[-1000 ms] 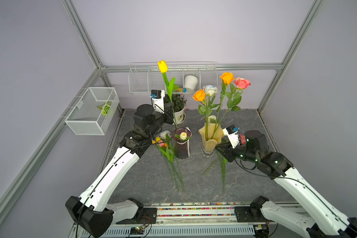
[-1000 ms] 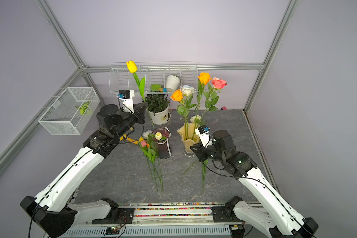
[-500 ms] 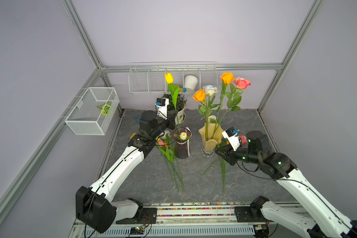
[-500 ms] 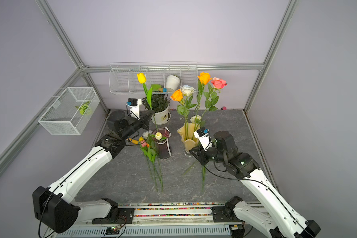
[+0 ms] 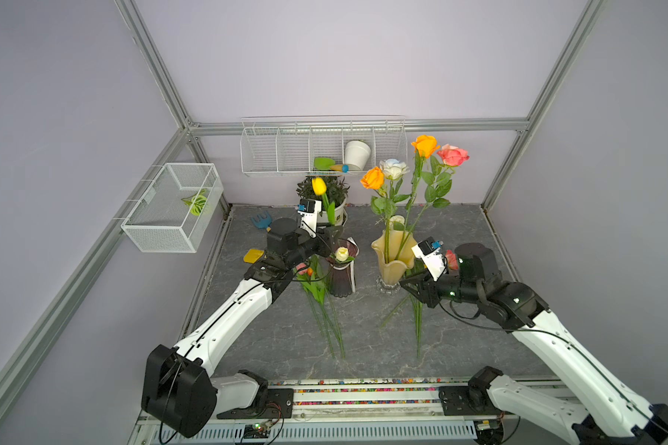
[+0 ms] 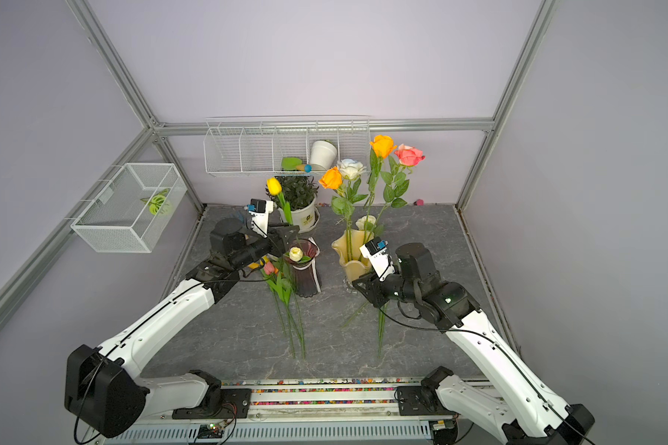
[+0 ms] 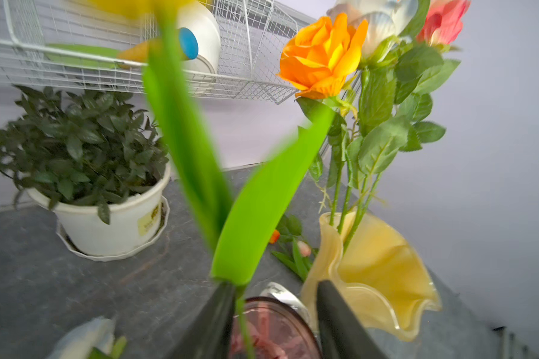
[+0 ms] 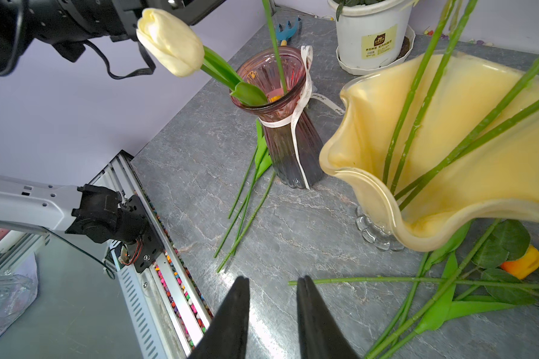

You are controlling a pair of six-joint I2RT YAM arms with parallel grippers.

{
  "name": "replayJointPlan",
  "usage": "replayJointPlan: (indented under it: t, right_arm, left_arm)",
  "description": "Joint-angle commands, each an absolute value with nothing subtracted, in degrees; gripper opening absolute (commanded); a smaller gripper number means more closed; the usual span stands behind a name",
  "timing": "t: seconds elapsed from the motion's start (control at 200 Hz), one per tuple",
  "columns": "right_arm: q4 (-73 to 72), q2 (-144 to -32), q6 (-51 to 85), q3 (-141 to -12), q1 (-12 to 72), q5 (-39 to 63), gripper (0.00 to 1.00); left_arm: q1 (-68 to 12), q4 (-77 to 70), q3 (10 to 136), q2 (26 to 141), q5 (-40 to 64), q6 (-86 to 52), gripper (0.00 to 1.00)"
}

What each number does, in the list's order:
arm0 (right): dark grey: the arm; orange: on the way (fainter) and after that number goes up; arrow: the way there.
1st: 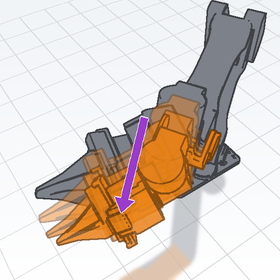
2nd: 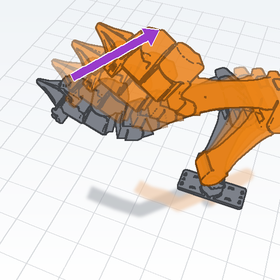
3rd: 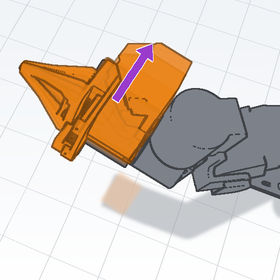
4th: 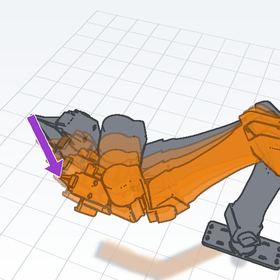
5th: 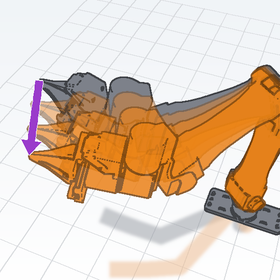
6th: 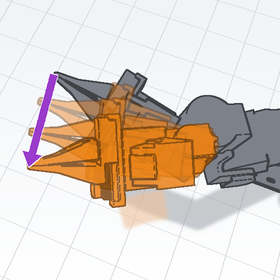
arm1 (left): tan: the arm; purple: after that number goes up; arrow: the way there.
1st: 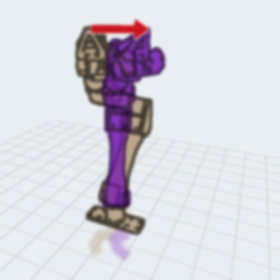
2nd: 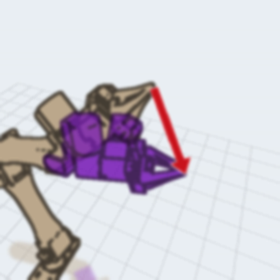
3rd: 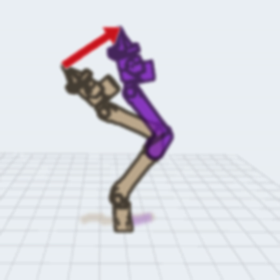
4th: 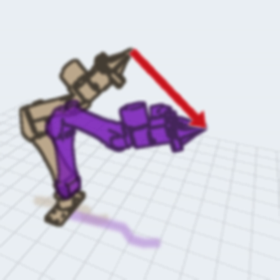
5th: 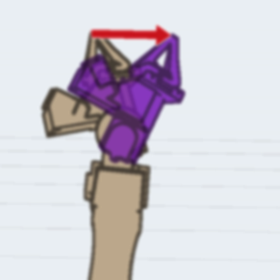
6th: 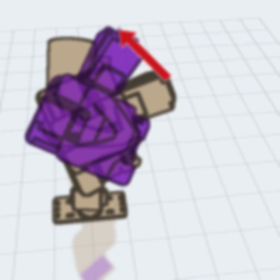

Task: Arrange the flowers in different vases according to their variety
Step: Insert the flower into the vase, then pick up the flower at the center of the board.

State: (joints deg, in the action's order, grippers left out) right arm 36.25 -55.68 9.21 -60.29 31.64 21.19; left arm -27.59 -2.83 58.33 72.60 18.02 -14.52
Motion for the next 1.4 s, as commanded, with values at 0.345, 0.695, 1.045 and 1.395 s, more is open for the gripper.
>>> replayJointPlan:
  t: [0.345,0.695,1.045,1.395]
  right_arm:
    - [39.7,-57.9,9.8,-63.6,32.1,13.7,0.35]
    - [42.0,-63.7,27.7,-60.6,26.3,-4.2,0.36]
    - [27.1,-80.3,21.3,-59.0,15.3,0.1,0.28]
    - [24.9,-103.3,16.4,-75.1,12.5,2.6,0.30]
  left_arm:
    - [-27.5,13.4,55.6,57.6,17.7,-16.7,0.80]
    - [-27.6,19.3,59.6,47.0,18.5,-20.5,0.83]
    - [-27.7,21.1,58.6,44.5,19.4,-21.7,0.83]
    - [-27.7,21.3,55.6,41.4,17.3,-22.7,0.83]
